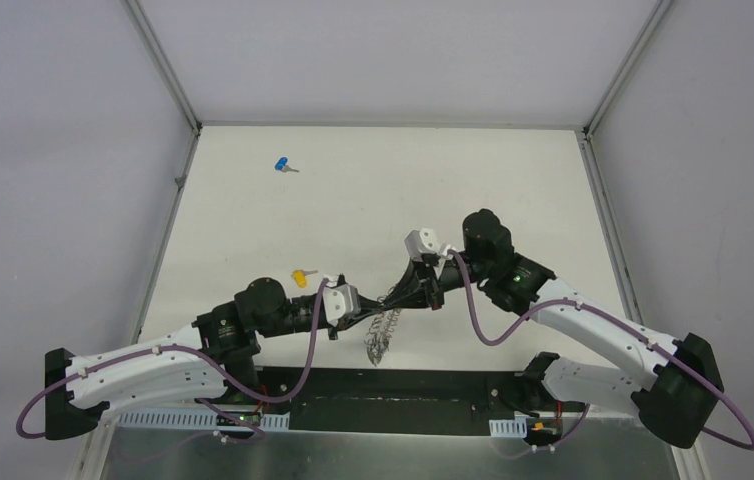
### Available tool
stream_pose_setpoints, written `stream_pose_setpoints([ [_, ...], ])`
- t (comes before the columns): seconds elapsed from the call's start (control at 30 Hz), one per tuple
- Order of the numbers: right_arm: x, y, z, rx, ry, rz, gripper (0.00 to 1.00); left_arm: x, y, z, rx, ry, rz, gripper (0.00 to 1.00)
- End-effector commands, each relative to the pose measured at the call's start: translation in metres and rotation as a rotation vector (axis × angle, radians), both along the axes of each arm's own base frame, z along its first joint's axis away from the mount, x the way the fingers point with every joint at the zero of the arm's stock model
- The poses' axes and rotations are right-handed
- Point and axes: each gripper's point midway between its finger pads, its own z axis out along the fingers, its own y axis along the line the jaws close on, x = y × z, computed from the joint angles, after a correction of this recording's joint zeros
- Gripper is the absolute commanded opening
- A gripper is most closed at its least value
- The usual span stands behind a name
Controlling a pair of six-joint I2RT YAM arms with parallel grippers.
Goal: Put the keys on the keyring
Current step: Adjust the keyring.
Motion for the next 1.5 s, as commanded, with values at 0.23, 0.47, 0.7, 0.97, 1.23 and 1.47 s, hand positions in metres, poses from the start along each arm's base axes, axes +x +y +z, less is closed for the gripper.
stream_pose_setpoints([
  [0.23, 0.008, -0.007, -0.001, -0.174, 0.022, -0.055, 0.0, 0.007, 0.013, 0.03, 0.007, -0.045, 0.059, 0.42],
  [0.47, 0.009, -0.016, -0.003, -0.277, 0.033, -0.075, 0.0, 0.007, 0.001, 0.021, 0.095, -0.023, 0.027, 0.4],
  [0.7, 0.009, -0.016, 0.006, -0.261, 0.036, -0.078, 0.0, -0.001, -0.019, 0.016, 0.137, -0.005, -0.059, 0.34],
  [0.97, 0.009, -0.015, 0.005, -0.258, 0.038, -0.077, 0.0, 0.001, -0.02, 0.022, 0.123, 0.004, -0.049, 0.34],
  [1.23, 0.008, -0.013, 0.007, -0.237, 0.037, -0.072, 0.0, -0.009, -0.016, 0.039, 0.057, -0.025, -0.092, 0.38],
  [1.47, 0.009, -0.01, 0.011, -0.21, 0.039, -0.077, 0.0, -0.018, -0.027, 0.032, 0.055, 0.004, -0.154, 0.38],
])
